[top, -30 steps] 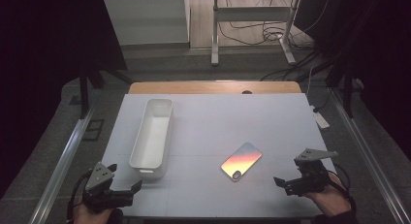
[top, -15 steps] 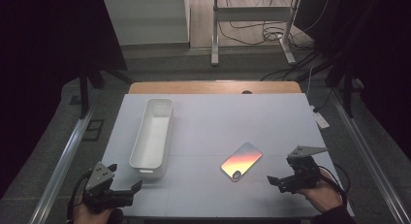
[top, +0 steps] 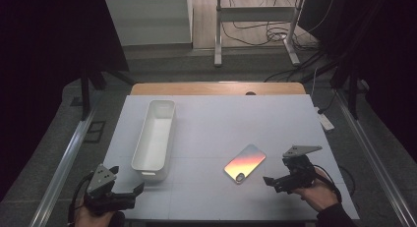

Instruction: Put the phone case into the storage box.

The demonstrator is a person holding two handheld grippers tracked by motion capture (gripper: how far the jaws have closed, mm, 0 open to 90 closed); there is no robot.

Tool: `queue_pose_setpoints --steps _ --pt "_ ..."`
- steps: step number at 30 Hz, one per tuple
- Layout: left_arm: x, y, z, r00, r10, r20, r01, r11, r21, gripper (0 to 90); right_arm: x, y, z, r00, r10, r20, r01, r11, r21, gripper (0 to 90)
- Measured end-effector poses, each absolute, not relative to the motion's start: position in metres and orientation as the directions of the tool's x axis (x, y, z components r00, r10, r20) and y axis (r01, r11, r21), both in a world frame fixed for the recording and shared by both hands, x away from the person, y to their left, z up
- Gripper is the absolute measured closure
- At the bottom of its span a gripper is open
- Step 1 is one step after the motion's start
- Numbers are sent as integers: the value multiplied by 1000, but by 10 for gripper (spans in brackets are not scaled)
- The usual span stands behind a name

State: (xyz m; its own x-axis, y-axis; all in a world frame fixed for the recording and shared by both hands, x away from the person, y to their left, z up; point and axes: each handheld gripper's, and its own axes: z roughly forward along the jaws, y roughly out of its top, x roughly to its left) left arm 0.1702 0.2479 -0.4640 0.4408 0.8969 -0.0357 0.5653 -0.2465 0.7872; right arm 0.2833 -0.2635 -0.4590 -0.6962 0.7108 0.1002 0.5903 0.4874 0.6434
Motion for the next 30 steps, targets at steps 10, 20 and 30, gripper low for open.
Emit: queue_pose_setpoints --steps 10,20,30 --pt "170 248 -464 442 896 -36 566 -248 786 14 292 -248 -462 -717 691 86 579 523 625 0" --pt "170 248 -464 442 896 -37 566 -247 787 14 301 -233 -463 -732 679 65 572 560 599 0" --pt "170 248 -464 443 896 -37 566 -247 787 14 312 -222 -464 -747 662 59 564 584 583 0"
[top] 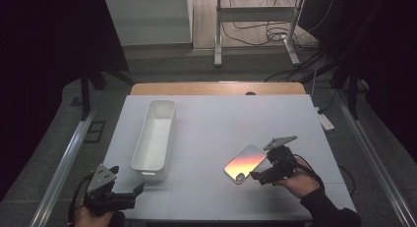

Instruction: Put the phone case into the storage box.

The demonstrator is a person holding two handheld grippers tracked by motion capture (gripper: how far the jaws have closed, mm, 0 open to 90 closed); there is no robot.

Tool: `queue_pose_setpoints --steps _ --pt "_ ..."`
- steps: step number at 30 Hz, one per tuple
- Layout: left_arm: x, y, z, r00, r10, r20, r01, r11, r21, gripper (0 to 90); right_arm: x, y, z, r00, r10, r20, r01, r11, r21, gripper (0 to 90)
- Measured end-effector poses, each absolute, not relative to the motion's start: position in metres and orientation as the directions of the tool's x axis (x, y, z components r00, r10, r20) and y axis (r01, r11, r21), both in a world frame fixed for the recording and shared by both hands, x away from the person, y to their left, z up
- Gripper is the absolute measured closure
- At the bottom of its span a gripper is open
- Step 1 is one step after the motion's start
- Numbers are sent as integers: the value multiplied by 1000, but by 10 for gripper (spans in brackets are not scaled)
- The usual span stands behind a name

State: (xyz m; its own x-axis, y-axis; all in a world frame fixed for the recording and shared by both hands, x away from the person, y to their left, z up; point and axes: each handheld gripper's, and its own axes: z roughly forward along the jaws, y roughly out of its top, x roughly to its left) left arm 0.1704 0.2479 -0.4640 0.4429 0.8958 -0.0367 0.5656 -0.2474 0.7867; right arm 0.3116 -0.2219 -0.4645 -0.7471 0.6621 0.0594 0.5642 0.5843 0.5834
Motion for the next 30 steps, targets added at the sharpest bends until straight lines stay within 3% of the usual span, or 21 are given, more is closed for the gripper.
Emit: queue_pose_setpoints --steps 22,27,30 --pt "171 248 -464 446 894 -35 565 -251 786 14 342 -201 -474 -766 642 35 555 632 541 2" --pt "171 248 -464 446 894 -35 564 -251 787 14 349 -196 -474 -770 638 24 547 639 541 83" --pt "170 248 -464 446 894 -34 564 -251 787 14 352 -194 -475 -773 634 20 544 647 535 217"
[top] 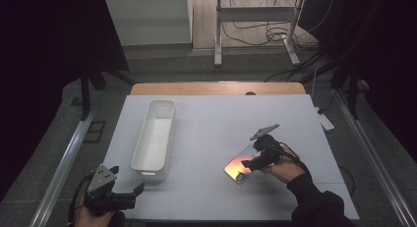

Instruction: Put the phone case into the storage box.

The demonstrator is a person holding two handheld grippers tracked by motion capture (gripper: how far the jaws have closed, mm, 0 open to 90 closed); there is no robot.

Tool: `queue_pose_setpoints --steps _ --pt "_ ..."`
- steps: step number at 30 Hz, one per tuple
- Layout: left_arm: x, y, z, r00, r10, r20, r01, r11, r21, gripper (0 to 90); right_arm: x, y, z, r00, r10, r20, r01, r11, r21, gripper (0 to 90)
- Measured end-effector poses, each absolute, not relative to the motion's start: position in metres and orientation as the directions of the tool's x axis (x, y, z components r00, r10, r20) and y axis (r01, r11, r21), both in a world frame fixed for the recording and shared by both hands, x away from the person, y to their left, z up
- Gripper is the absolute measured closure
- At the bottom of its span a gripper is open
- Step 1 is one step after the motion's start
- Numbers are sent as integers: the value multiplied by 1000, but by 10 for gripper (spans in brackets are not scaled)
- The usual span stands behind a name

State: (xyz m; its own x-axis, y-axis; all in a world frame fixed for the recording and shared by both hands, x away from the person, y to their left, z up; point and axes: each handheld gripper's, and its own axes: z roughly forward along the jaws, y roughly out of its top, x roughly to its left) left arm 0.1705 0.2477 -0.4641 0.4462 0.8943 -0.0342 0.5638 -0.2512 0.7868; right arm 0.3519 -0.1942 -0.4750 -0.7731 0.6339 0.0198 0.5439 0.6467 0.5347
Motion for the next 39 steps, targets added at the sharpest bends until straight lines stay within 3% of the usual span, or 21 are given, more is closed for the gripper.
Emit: queue_pose_setpoints --steps 6,7,9,10,11,13,27,39 --pt "170 248 -464 446 894 -34 563 -251 787 14 357 -196 -476 -785 619 29 544 665 512 542" --pt "170 248 -464 447 894 -34 563 -251 787 14 357 -196 -476 -785 619 29 544 665 512 542" --pt "170 248 -464 447 894 -33 562 -252 788 14 358 -196 -476 -784 619 34 550 669 501 651" --pt "170 248 -464 447 894 -33 562 -252 788 14 359 -196 -476 -789 613 38 548 675 494 763" --pt "170 248 -464 447 894 -33 562 -252 787 14 359 -196 -476 -789 613 38 548 675 494 763" --pt "170 248 -464 448 894 -33 562 -253 787 14 359 -196 -476 -799 599 43 539 684 491 890" --pt "171 248 -464 448 893 -36 563 -251 787 14 384 -184 -478 -787 617 -5 535 687 491 891" --pt "171 248 -464 448 893 -39 564 -248 787 14 404 -186 -483 -762 647 27 570 650 502 891"
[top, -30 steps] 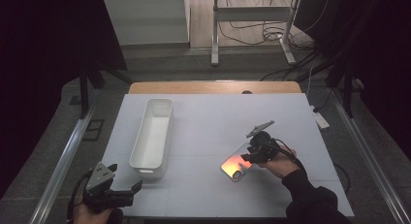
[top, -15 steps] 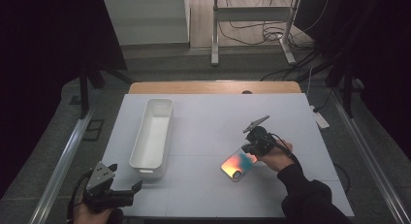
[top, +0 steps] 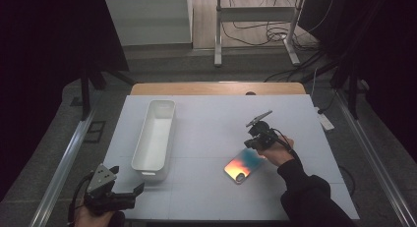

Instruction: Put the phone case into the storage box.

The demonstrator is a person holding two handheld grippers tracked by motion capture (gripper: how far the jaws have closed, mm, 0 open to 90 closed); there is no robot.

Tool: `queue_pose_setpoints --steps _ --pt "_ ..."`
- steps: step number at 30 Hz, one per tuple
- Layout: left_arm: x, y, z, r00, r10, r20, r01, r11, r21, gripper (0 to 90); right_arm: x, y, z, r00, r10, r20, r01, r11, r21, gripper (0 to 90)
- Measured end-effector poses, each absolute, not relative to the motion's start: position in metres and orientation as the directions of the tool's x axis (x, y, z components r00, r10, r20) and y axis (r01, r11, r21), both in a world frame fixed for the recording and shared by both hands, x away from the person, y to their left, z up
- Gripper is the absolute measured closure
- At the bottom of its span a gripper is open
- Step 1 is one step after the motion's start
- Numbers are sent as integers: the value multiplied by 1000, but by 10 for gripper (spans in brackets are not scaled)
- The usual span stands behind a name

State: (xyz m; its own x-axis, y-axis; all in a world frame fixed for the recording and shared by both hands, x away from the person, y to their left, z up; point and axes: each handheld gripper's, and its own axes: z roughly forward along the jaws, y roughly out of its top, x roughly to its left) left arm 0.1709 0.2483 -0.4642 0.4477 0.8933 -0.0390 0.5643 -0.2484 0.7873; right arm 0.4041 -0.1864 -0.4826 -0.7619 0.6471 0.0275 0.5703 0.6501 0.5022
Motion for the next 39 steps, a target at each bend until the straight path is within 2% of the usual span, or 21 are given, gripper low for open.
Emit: queue_pose_setpoints --steps 27,39 --pt "171 248 -464 449 893 -37 565 -252 786 14 423 -182 -499 -752 660 0 582 663 471 891" --pt "170 248 -464 451 892 -33 563 -256 786 15 418 -199 -498 -738 674 7 602 655 457 891"
